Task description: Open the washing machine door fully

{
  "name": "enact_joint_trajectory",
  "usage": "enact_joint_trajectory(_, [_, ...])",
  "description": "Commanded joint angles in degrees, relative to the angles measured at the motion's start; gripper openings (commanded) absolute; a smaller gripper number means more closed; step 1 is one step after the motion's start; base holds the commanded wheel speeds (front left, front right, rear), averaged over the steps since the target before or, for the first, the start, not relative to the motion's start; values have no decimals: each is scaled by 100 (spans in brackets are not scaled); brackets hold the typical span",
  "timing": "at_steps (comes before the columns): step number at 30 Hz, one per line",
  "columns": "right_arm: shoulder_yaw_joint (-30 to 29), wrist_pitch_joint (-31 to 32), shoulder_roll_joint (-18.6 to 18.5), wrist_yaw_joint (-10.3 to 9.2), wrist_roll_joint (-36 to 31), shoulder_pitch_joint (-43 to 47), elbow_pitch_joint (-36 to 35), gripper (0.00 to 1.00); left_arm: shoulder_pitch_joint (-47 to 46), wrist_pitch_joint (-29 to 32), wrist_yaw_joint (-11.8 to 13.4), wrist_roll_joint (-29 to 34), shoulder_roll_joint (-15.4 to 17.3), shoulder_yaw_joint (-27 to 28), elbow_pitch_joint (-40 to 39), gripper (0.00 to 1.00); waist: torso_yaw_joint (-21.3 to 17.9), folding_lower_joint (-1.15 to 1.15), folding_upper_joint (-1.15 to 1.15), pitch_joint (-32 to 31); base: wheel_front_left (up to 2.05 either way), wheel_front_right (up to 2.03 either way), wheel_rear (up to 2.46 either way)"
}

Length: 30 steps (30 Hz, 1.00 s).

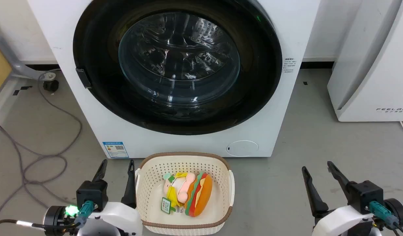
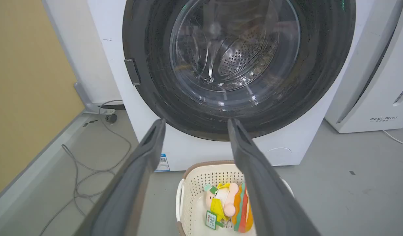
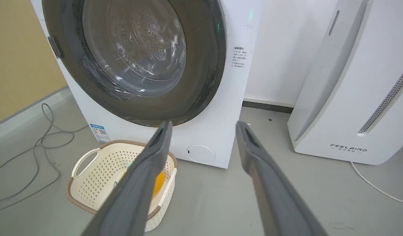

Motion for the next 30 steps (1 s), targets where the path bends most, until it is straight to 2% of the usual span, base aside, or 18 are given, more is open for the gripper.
enact_joint_trajectory(1, [-13, -56, 0, 0, 45, 13, 30, 100, -18, -55, -5, -67, 1, -17, 46, 100, 0, 0, 0, -1, 0, 0, 0])
enact_joint_trajectory(2, [-17, -68, 0, 0, 60, 13, 40, 100, -22, -67, -5, -78, 1, -25, 58, 100, 0, 0, 0, -1, 0, 0, 0])
enact_joint_trajectory(3, [-19, -79, 0, 0, 75, 14, 51, 78, -26, -79, -6, -89, 1, -32, 68, 100, 0, 0, 0, -1, 0, 0, 0])
enact_joint_trajectory(4, [-21, -91, 0, 0, 92, 14, 62, 0, -29, -91, -7, -100, 1, -38, 77, 100, 0, 0, 0, -1, 0, 0, 0])
enact_joint_trajectory(12, [-36, -212, 1, 1, 306, 9, 182, 0, -47, -211, -8, -207, 1, -101, 165, 100, 5, 0, 0, 1, 0, 0, 0])
enact_joint_trajectory(18, [-52, -299, 1, 1, 766, -11, 189, 0, -64, -283, -7, -271, 1, -131, 218, 100, 9, 0, 0, 13, 0, 0, 0])
enact_joint_trajectory(30, [-298, -444, 1, 1, 3074, -143, 61, 0, -127, -427, -40, -374, 2, -176, 332, 100, -21, 0, 0, 71, 0, 0, 0])
